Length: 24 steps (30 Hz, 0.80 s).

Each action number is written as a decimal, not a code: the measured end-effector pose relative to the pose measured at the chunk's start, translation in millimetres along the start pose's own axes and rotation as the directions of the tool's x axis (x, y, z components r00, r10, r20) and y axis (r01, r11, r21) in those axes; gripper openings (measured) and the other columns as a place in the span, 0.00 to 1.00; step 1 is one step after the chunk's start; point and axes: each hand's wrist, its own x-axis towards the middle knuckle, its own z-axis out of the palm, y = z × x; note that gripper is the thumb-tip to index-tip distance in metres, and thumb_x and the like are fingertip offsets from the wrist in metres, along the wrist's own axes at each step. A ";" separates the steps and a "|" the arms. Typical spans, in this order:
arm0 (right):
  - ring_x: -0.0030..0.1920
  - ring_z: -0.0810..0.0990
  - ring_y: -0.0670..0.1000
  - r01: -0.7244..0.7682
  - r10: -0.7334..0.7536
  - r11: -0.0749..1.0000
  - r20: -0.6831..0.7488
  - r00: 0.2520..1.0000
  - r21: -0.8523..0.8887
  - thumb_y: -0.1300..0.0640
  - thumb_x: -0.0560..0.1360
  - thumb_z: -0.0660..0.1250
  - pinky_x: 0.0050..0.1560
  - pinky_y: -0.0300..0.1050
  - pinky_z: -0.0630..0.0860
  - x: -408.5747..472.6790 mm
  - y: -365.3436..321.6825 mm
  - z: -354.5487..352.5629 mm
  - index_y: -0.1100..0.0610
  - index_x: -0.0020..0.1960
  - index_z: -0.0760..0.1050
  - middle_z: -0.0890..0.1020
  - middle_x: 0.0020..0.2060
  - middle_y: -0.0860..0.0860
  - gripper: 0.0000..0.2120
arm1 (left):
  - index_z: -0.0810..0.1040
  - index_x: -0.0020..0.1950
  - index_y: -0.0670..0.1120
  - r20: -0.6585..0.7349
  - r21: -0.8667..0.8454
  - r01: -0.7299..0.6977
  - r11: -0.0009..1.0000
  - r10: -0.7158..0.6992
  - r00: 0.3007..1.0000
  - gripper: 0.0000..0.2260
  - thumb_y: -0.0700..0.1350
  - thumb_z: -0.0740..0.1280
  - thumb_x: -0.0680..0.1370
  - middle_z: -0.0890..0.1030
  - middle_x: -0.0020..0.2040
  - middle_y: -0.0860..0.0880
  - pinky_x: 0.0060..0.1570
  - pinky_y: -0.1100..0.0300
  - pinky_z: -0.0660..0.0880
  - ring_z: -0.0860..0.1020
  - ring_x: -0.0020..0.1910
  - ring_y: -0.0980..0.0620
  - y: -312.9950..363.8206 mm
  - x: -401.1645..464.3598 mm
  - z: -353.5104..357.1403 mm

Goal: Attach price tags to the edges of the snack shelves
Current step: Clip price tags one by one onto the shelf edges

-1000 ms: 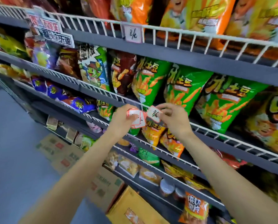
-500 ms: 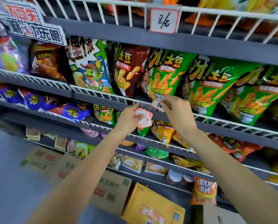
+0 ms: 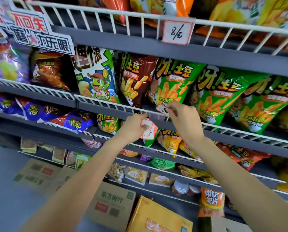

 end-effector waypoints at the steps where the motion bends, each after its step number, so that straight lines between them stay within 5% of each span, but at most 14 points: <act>1: 0.34 0.78 0.56 0.005 -0.005 1.000 -0.006 1.000 0.023 0.60 0.78 0.62 0.35 0.51 0.77 0.1 -0.9 -0.5 0.60 0.52 0.78 0.82 0.36 0.56 0.08 | 0.62 0.74 0.45 0.014 0.032 -0.011 0.999 0.011 1.000 0.23 0.41 0.62 0.79 0.70 0.69 0.40 0.52 0.53 0.71 0.77 0.55 0.38 -0.8 -0.6 -1.8; 3: 0.36 0.79 0.56 0.025 -0.024 0.998 -0.029 0.999 0.057 0.61 0.78 0.62 0.37 0.50 0.77 0.2 -1.7 -1.2 0.61 0.53 0.79 0.82 0.38 0.57 0.08 | 0.62 0.74 0.45 0.040 0.081 -0.034 0.996 0.030 0.999 0.23 0.41 0.62 0.79 0.73 0.67 0.39 0.45 0.58 0.69 0.78 0.46 0.43 -3.3 -2.0 -4.5; 7: 0.42 0.81 0.57 0.064 -0.058 0.995 -0.075 0.995 0.071 0.65 0.77 0.63 0.43 0.51 0.79 -1.8 0.1 2.4 0.60 0.55 0.80 0.83 0.45 0.58 0.10 | 0.62 0.74 0.46 0.080 0.126 -0.070 0.990 0.060 0.995 0.23 0.40 0.61 0.79 0.75 0.65 0.41 0.46 0.62 0.68 0.78 0.42 0.47 -8.0 -4.4 -7.9; 12: 0.42 0.81 0.58 0.128 -0.128 0.992 -0.103 0.986 -0.006 0.64 0.76 0.65 0.37 0.53 0.80 -5.5 2.0 12.7 0.60 0.52 0.80 0.83 0.41 0.57 0.08 | 0.61 0.74 0.46 0.090 0.138 -0.094 0.986 0.082 0.993 0.23 0.38 0.60 0.79 0.81 0.47 0.36 0.38 0.62 0.66 0.68 0.27 0.56 -8.0 -8.2 -10.7; 16: 0.36 0.79 0.59 0.171 -0.185 0.978 -0.115 0.976 -0.122 0.72 0.67 0.70 0.27 0.50 0.78 -6.8 -0.9 18.6 0.62 0.44 0.81 0.81 0.32 0.57 0.09 | 0.61 0.74 0.46 0.091 0.129 -0.095 0.987 0.084 0.992 0.23 0.38 0.61 0.79 0.69 0.28 0.50 0.32 0.66 0.64 0.67 0.26 0.56 -8.5 -7.1 -11.2; 24: 0.41 0.79 0.61 0.213 -0.218 0.969 -0.031 0.976 -0.124 0.76 0.62 0.72 0.30 0.52 0.79 -2.2 -3.7 26.6 0.66 0.48 0.79 0.79 0.41 0.59 0.16 | 0.60 0.75 0.48 0.105 0.128 -0.065 0.990 0.052 0.993 0.24 0.39 0.61 0.80 0.79 0.54 0.33 0.48 0.59 0.69 0.75 0.37 0.51 -6.5 -12.8 -13.0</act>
